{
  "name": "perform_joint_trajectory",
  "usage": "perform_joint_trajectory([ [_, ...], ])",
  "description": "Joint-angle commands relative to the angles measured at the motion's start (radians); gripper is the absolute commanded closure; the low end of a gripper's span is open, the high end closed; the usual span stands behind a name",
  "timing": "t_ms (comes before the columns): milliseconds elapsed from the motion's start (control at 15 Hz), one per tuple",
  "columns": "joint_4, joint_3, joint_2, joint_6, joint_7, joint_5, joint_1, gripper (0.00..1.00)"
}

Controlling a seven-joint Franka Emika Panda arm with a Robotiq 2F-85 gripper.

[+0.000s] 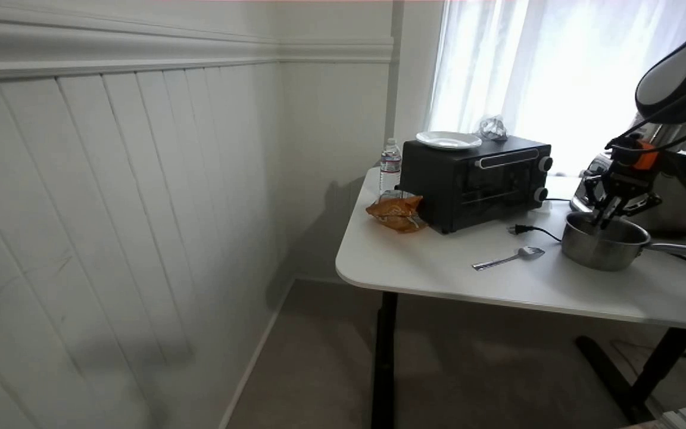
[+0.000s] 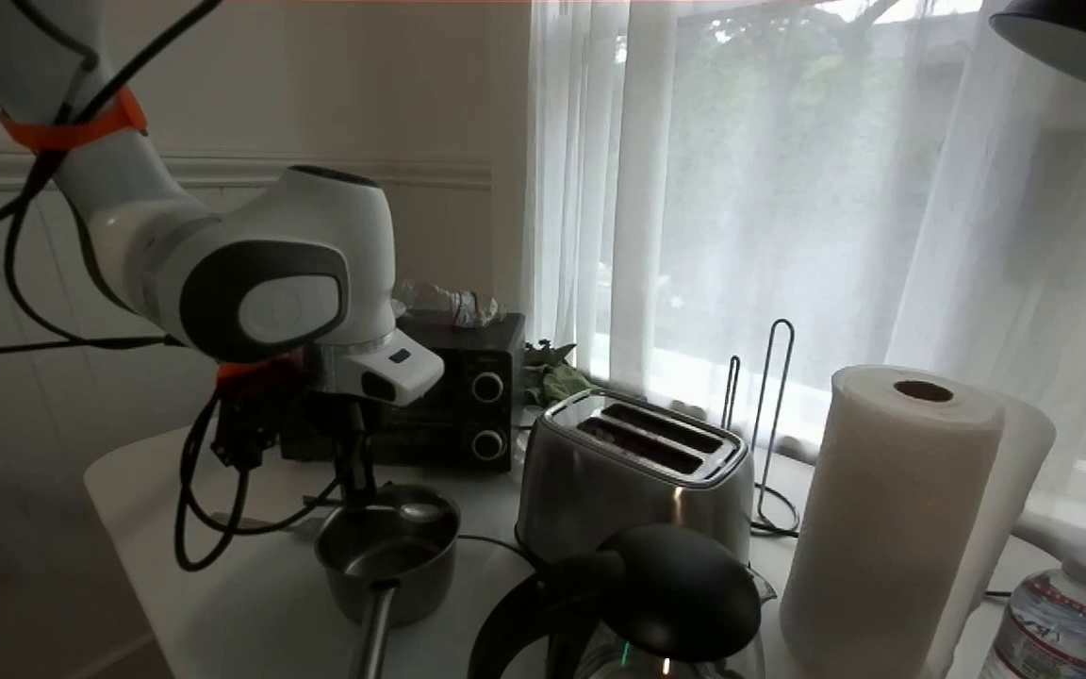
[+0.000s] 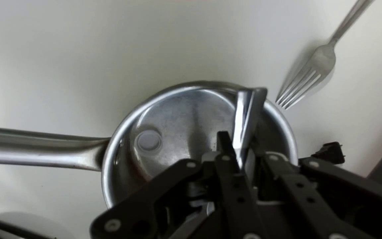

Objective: Pick up the silver spoon from the silver pot, scoop some substance from the silver pot and put it on the white plate on the black oven, put the silver spoon on the white plate

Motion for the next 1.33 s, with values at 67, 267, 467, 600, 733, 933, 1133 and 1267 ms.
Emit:
perform_joint_trajectory([
  [67,-0.003,0.012,-0.073,-0.043,0.119,-0.141,-0.025,0.97],
  [267,-0.035,0.027,-0.14,-0.071,0.164,-0.204,-0.03,0.97],
  [467,-0.001,0.044,-0.177,-0.117,0.112,-0.169,-0.008,0.97],
  [600,-0.052,0.073,-0.261,-0.126,0.089,-0.164,0.01,0.97],
  [733,-0.004,0.121,-0.28,-0.155,0.107,-0.2,0.015,0.97],
  [933,-0.031,0.21,-0.391,-0.156,0.137,-0.239,0.024,0.97],
  [1133,-0.041,0.292,-0.503,-0.188,0.149,-0.243,0.057,0.97],
  [1267,-0.003,0.34,-0.534,-0.23,0.158,-0.24,0.079,0.97],
])
